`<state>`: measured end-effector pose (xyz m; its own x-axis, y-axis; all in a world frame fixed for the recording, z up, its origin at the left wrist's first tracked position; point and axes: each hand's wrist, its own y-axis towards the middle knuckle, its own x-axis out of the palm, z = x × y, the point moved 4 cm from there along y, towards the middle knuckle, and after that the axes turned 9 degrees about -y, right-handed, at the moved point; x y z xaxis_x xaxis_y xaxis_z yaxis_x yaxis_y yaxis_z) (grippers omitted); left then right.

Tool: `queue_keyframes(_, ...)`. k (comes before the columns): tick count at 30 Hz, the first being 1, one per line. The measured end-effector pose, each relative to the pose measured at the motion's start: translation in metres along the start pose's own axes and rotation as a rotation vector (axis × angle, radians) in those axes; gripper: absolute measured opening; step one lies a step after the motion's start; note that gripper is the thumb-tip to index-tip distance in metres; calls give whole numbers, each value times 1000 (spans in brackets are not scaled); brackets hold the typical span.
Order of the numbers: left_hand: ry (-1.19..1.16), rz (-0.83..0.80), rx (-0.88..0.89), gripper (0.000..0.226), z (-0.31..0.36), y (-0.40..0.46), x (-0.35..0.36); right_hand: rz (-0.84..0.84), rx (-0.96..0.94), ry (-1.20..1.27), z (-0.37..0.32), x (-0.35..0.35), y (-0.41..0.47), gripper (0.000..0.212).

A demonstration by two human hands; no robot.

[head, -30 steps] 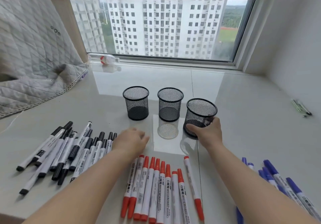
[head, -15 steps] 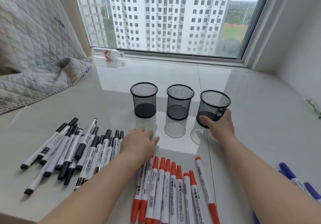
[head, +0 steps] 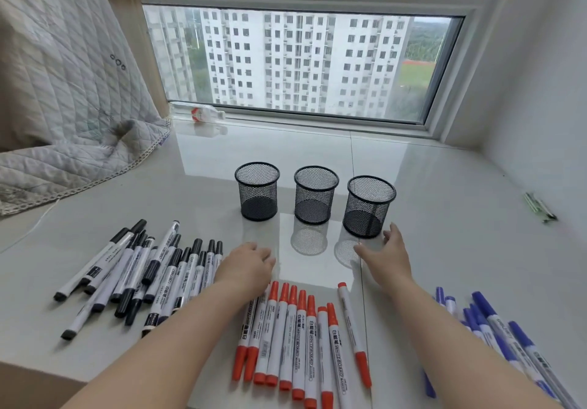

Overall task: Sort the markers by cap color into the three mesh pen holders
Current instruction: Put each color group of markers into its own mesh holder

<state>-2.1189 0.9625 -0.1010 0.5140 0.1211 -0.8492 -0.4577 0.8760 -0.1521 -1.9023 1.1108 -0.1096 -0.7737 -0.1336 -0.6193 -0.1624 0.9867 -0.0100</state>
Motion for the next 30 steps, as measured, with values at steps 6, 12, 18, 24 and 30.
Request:
queue_keyframes(6, -172, 133, 92, 37, 8, -34, -11, 7, 98, 90, -5, -4, -37, 71)
queue_keyframes(12, -211, 230, 232, 29, 0, -78, -24, -25, -60, -7, -31, -1, -86, 32)
queue_keyframes(18, -223, 387, 209, 22, -41, -118, -32, -93, -301, -109, -62, 18, -138, 14)
queue_keyframes(24, -196, 587, 30, 17, -106, -132, -63, -157, -452, -157, -107, 60, -163, 14)
queue_keyframes(30, -119, 695, -195, 18, -164, -123, -106, -242, -533, -200, -146, 115, -177, 21)
